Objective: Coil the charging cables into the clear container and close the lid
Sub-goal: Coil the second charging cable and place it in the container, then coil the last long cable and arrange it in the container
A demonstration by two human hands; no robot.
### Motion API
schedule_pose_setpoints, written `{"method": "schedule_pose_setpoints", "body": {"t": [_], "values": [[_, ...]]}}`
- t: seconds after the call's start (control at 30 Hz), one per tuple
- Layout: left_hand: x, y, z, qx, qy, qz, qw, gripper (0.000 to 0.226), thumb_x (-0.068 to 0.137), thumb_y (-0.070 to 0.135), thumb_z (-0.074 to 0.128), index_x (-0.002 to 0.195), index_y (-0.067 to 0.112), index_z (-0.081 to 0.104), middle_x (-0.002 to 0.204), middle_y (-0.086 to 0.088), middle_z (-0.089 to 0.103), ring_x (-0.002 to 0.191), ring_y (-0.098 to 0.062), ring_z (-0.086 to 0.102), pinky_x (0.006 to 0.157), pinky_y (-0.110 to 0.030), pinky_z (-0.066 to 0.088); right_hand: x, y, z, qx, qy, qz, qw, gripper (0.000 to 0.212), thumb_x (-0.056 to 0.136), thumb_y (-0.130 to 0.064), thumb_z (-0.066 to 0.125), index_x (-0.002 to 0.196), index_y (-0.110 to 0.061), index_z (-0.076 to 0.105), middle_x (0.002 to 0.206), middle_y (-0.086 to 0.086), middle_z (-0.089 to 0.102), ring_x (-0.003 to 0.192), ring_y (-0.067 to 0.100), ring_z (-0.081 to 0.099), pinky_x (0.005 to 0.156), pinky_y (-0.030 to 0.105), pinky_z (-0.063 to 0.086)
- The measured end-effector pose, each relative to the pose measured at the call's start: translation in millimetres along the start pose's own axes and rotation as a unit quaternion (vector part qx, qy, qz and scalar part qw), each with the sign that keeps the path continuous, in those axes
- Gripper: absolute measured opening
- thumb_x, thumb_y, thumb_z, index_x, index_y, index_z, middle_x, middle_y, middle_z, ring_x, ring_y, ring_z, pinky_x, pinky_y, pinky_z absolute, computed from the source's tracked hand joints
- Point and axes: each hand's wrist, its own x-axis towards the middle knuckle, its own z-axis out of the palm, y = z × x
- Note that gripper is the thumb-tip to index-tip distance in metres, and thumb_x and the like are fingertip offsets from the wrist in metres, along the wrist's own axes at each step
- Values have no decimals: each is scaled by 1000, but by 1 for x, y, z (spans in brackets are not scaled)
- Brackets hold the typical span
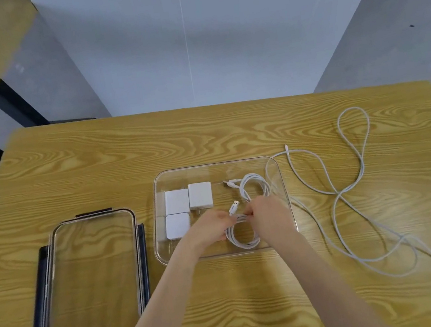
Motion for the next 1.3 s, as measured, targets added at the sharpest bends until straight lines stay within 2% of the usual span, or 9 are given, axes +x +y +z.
{"method": "schedule_pose_setpoints", "body": {"t": [0.07, 0.17, 0.37, 0.6, 0.7, 0.8, 1.0, 1.1, 1.3], "values": [[2, 2, 7, 80, 18, 23, 996, 23, 90, 21, 49, 69, 15, 54, 70, -1, 51, 68, -16, 46, 67, -26, 38, -1, -1, 1, -21, -9, 22, 1000, 19, 89, -2, 50, 88, -10, 67, 74, 3, 57, 66, 22, 53, 57, 29, 40], [5, 3, 17, 179, 43, 60, 981, 18, 92, 11, 44, 87, 11, 62, 79, -3, 56, 67, -14, 45, 60, -23, 35, -2, 0, 1, -29, -6, 41, 999, 19, 88, 3, 48, 91, -7, 62, 74, 5, 51, 69, 23, 50, 61, 29, 41], [5, 2, 19, 173, 63, 61, 981, 22, 94, 14, 43, 89, 2, 61, 76, -6, 54, 68, -17, 46, 53, -20, 31, -7, 1, 1, -15, -22, 43, 999, 22, 87, 8, 44, 92, -6, 60, 64, 2, 39, 72, 23, 48, 63, 28, 40], [-3, 8, 11, 122, 103, 34, 987, 19, 97, 26, 35, 90, 18, 51, 93, 2, 53, 70, -5, 44, 59, -17, 32, -13, 3, -7, 52, -34, 58, 996, 23, 90, 6, 42, 102, -8, 57, 91, 9, 59, 83, 25, 56, 70, 30, 46], [-12, 12, 1, 101, 127, 16, 987, 32, 96, 28, 35, 112, 17, 61, 108, -5, 64, 94, -16, 58, 84, -31, 43, -21, 9, -14, 148, 10, 34, 988, 33, 94, 2, 40, 120, -9, 57, 113, 8, 62, 95, 21, 61, 76, 27, 48], [-23, 15, -4, 84, 156, 23, 984, 31, 96, 29, 36, 106, 16, 63, 108, -5, 65, 100, -20, 59, 91, -34, 43, -35, 22, -30, 337, 66, 15, 939, 27, 94, -2, 45, 105, -13, 67, 95, -1, 67, 79, 9, 61, 74, 21, 45], [-51, 56, 31, 87, 197, 195, 957, 26, 96, 25, 43, 108, 17, 65, 96, 2, 68, 85, -10, 59, 70, -12, 44, -62, 75, -63, 646, 184, 54, 739, 19, 91, 3, 50, 96, -8, 65, 76, 2, 70, 67, 9, 68, 66, 20, 56], [-52, 79, 66, 76, 148, 252, 953, 23, 94, 23, 48, 109, 19, 65, 103, 10, 64, 95, -1, 56, 73, -2, 38, -72, 112, -66, 628, 263, 90, 727, 17, 90, -1, 53, 97, -11, 65, 77, -2, 70, 70, 4, 66, 64, 17, 53], [-33, 97, 137, 135, 53, 251, 957, 30, 95, 25, 47, 123, 18, 57, 123, 5, 57, 107, -2, 48, 86, -16, 31, -96, 193, -53, 487, 334, 207, 780, 18, 89, -7, 55, 90, -21, 65, 92, 2, 66, 91, 13, 59, 80, 25, 40]]}}
